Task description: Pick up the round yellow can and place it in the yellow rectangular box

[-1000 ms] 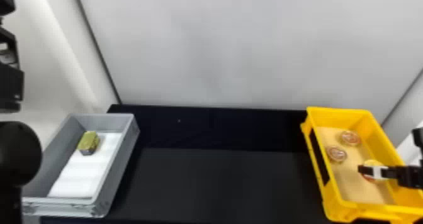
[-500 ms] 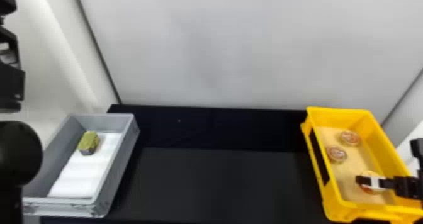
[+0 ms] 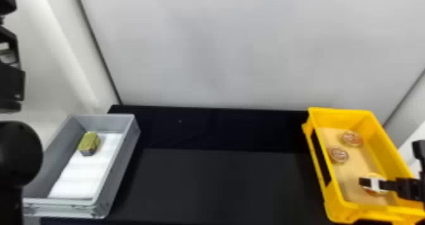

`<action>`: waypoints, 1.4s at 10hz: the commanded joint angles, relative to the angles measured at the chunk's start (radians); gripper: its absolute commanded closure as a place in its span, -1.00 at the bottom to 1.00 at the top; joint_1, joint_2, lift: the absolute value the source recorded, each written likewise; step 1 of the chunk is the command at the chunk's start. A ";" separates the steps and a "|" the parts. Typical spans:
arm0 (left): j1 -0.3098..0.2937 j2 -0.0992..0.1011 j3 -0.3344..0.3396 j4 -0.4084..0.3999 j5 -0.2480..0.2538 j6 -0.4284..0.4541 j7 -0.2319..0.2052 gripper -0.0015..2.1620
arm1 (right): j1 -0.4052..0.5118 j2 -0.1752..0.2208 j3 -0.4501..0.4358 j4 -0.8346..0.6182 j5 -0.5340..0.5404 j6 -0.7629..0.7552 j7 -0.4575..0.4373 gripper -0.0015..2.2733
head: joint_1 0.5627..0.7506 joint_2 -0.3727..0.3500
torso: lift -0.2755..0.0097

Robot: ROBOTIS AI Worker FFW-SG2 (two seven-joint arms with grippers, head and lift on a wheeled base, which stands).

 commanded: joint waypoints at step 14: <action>0.008 -0.006 0.008 -0.006 -0.005 0.011 0.000 -0.92 | -0.027 0.005 0.060 -0.734 -0.054 0.240 -0.202 -0.90 | 0.39 0.18 | 0.91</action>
